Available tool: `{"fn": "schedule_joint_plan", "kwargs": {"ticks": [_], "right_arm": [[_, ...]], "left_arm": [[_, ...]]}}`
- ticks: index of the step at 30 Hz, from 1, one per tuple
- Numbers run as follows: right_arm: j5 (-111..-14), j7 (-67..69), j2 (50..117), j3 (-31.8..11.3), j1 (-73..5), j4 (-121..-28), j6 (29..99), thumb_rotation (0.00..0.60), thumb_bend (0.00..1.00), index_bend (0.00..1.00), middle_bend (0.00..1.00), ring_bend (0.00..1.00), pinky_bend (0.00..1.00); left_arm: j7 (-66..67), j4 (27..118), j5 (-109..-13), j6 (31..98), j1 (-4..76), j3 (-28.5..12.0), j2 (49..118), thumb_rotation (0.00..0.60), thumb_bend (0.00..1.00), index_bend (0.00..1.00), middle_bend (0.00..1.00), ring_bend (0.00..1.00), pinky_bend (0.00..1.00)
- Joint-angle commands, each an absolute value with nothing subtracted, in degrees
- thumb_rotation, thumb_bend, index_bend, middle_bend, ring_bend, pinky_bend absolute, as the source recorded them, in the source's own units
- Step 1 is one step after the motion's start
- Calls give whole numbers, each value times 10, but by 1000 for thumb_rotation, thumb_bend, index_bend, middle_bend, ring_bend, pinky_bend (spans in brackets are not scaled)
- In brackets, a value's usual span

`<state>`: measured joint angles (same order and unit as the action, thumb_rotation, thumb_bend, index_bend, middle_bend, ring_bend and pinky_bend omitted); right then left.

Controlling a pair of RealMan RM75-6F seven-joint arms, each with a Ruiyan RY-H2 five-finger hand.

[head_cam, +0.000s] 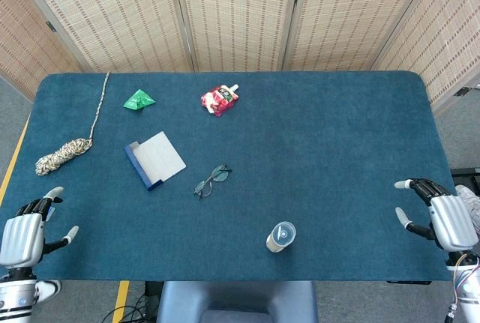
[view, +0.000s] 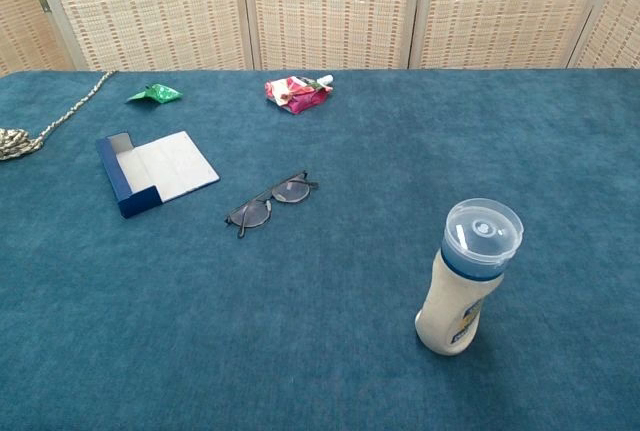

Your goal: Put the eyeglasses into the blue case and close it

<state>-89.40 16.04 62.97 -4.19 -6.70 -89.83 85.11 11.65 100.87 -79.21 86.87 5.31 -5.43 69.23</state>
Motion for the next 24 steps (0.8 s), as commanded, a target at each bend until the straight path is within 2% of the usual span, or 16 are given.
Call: {"fn": "schedule_joint_plan", "kwargs": {"ticks": [1,8,10,13,18,20,24], "right_arm": [[-894,160,629,-41,-67,-899,850,600,345,333,335,306,351],[-892,159,625,-42,-67,-902,851,600,345,333,335,306,351],[-893,156,622,-43,-69,-904,851,600,345,333,335,306,351],[-896,150,618,-46,-72,-910,852,600,345,333,335,306,351],[-900,138,612,-48,-77,-921,852,600,345,333,335,306,351],[-901,135,610,-47,-77,-925,851,600,345,333,335,306,352],[-899,131,610,-46,-77,-928,849,600,345,333,335,306,352]], "left_arm": [[115,1007,-794,868,53,-54,692,600,244,208,357,310,336],[106,1002,-822,859,65,-52,678,600,244,234,357,318,341],[103,999,-839,848,78,-54,669,600,244,245,357,333,368],[102,994,-865,828,104,-61,655,600,244,260,406,430,470],[80,981,-913,776,168,-79,640,600,244,283,633,625,744],[66,972,-935,750,199,-84,640,600,244,290,724,692,815],[18,955,-970,693,261,-88,644,600,244,300,840,789,880]]}}
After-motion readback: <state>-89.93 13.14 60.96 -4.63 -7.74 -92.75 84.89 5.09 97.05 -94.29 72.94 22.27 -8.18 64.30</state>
